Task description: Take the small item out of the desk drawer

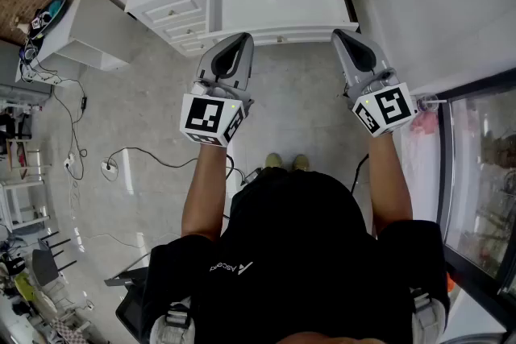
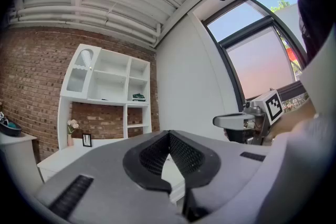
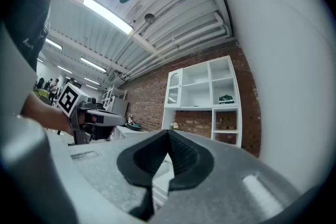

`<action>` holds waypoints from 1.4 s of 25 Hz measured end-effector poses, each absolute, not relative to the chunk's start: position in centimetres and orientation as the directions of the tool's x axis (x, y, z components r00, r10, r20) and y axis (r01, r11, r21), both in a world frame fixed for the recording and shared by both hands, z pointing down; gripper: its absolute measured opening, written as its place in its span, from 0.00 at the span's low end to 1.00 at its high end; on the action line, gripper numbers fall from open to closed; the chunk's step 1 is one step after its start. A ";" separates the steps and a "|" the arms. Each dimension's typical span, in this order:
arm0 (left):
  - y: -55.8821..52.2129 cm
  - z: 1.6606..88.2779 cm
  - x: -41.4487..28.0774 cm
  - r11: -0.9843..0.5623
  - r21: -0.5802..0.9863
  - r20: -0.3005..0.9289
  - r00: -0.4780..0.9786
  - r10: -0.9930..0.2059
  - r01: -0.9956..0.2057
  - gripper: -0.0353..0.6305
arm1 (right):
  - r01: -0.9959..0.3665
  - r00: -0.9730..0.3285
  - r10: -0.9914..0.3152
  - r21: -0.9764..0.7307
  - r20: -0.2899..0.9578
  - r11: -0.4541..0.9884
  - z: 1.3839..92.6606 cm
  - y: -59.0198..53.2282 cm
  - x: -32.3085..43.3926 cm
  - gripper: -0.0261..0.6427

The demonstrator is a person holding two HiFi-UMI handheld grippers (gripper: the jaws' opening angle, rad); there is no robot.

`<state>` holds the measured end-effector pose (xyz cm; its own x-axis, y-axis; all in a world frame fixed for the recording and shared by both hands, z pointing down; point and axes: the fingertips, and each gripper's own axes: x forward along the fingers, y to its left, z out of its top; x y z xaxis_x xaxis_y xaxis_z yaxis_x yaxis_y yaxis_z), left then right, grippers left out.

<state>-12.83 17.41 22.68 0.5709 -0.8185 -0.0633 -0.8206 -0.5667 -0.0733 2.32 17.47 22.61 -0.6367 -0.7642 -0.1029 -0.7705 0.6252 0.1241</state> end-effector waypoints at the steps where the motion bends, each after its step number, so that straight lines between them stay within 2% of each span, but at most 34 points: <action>1: 17.5 22.7 -12.9 -0.567 -0.073 -0.062 0.571 -0.818 -0.820 0.05 | -0.770 -0.637 -0.764 0.125 -0.103 0.625 22.7 17.5 2.2 0.04; 14: 17.2 22.3 -13.0 -0.582 -0.047 -0.065 0.584 -0.809 -0.812 0.05 | -0.771 -0.637 -0.762 0.109 -0.117 0.628 22.4 17.2 1.5 0.04; 29: 14.5 22.0 -16.6 -0.609 -0.028 -0.100 0.608 -0.787 -0.793 0.05 | -0.793 -0.608 -0.787 0.122 -0.106 0.596 22.4 15.2 -2.1 0.04; 32: 13.6 22.0 -17.3 -0.612 -0.037 -0.092 0.613 -0.785 -0.790 0.06 | -0.797 -0.602 -0.792 0.128 -0.101 0.590 22.4 14.7 -3.2 0.04; 35: 12.5 22.0 -17.9 -0.614 -0.038 -0.083 0.615 -0.785 -0.789 0.12 | -0.800 -0.598 -0.796 0.135 -0.096 0.585 22.5 14.2 -4.1 0.04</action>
